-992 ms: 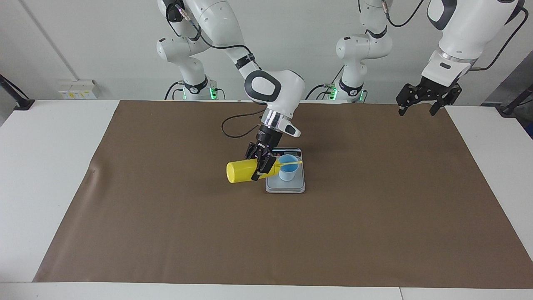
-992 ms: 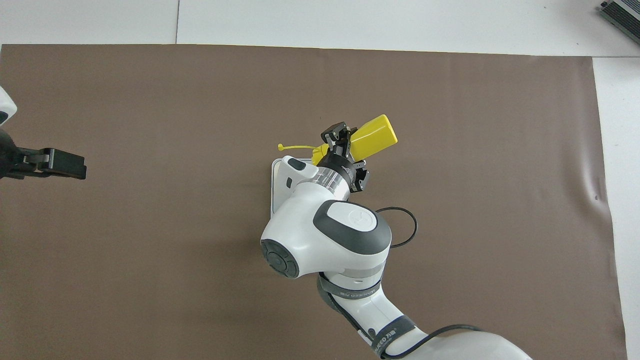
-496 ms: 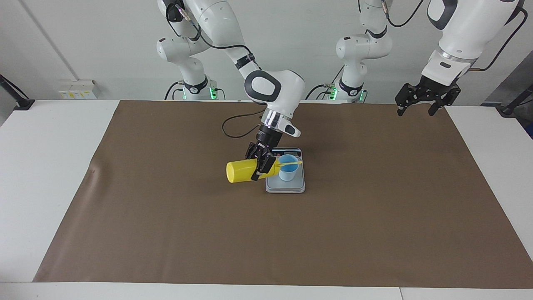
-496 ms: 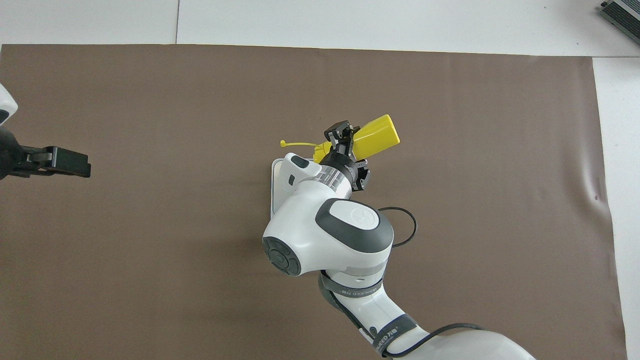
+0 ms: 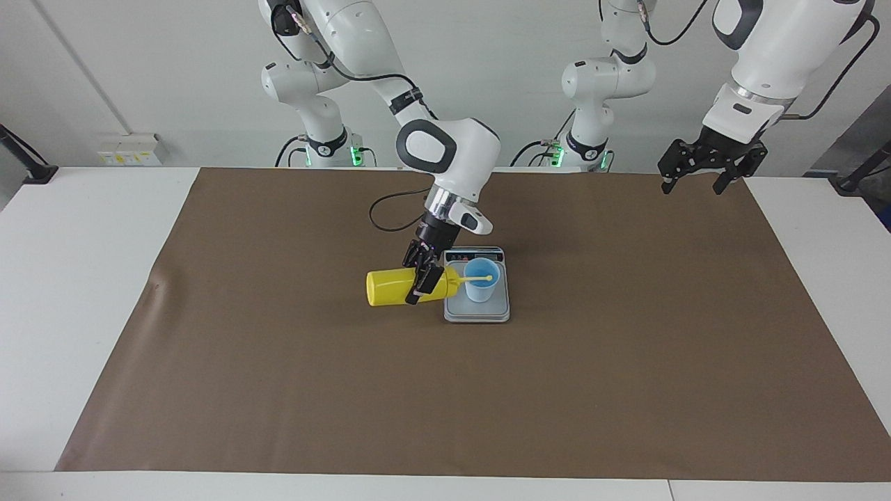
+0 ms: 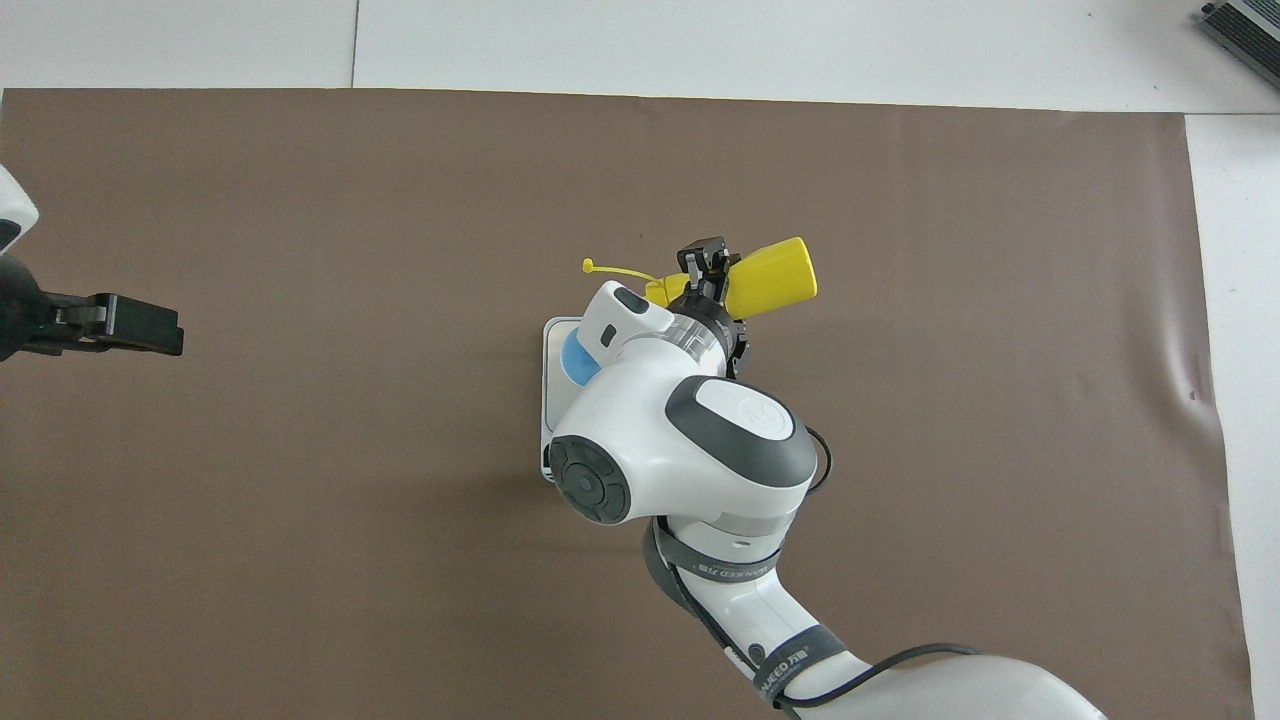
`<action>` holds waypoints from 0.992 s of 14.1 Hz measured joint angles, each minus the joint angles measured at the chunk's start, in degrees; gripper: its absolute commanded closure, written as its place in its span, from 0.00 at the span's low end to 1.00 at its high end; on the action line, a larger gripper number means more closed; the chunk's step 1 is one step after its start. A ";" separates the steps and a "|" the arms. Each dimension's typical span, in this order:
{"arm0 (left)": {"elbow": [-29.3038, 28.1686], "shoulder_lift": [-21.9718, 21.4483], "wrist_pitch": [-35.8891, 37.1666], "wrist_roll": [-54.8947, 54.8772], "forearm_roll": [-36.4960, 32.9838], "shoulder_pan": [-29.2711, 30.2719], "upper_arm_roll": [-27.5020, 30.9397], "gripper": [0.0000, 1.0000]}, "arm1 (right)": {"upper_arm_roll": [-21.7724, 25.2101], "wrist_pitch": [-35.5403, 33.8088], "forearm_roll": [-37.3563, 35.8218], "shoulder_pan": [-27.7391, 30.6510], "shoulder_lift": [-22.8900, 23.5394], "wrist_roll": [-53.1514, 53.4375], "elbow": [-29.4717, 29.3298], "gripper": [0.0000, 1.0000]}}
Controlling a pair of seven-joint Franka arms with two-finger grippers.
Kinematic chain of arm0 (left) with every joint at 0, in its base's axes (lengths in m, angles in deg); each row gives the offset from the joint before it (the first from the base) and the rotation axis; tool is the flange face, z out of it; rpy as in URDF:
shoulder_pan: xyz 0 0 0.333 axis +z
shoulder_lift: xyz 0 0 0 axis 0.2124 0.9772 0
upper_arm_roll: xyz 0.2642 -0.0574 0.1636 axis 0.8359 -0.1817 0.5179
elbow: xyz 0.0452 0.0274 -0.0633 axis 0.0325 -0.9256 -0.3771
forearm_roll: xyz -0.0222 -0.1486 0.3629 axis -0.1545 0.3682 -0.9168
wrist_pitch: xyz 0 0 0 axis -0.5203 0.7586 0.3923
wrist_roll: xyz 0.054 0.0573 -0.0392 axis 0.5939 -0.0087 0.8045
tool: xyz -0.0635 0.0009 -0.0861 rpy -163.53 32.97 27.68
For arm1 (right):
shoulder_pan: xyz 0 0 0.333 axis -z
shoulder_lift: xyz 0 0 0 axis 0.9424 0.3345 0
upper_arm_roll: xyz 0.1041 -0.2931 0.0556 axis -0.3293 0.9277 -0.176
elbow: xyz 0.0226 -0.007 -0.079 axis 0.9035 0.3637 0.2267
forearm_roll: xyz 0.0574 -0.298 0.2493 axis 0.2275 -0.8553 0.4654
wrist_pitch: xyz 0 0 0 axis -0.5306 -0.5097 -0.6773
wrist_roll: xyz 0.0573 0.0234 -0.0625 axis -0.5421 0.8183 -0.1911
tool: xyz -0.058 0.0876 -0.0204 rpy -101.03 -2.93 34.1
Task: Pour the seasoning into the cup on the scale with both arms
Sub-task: 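Tilt the yellow bottle over the blue cup with the right gripper, then turn the bottle upright and carry it back with the right gripper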
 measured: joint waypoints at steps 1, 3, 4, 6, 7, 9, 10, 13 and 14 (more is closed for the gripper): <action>-0.01 0.00 0.00 0.00 0.00 0.03 0.04 0.00 | 0.00 0.20 1.23 0.05 -0.35 0.60 -0.02 1.00; -0.03 0.00 0.00 0.00 0.00 0.07 0.08 0.00 | 0.00 0.26 4.70 0.27 -1.20 1.54 -0.05 1.00; -0.04 0.00 0.00 0.00 0.00 0.07 0.08 0.00 | 0.00 0.29 6.36 0.36 -1.69 1.60 -0.08 1.00; -0.06 0.00 0.00 0.00 0.00 0.07 0.08 0.00 | 0.00 0.31 9.03 0.51 -2.84 1.61 -0.11 1.00; -0.07 0.00 0.00 0.00 0.00 0.07 0.08 0.00 | 0.00 0.31 10.25 0.60 -3.35 1.61 -0.11 1.00; -0.09 0.00 0.00 0.00 0.00 0.07 0.08 0.00 | 0.00 0.31 12.82 0.89 -4.33 1.63 -0.12 1.00; -0.10 0.00 0.00 0.00 0.00 0.07 0.08 0.00 | 0.00 0.32 14.55 1.08 -4.77 1.66 -0.12 1.00; -0.10 -0.02 0.00 0.00 0.00 0.07 0.08 0.00 | 0.00 1.82 21.05 2.81 -5.90 1.66 -0.11 1.00; -0.11 -0.03 0.00 0.00 0.00 0.07 0.08 0.00 | 0.03 2.88 23.25 3.82 -6.16 1.66 -0.05 1.00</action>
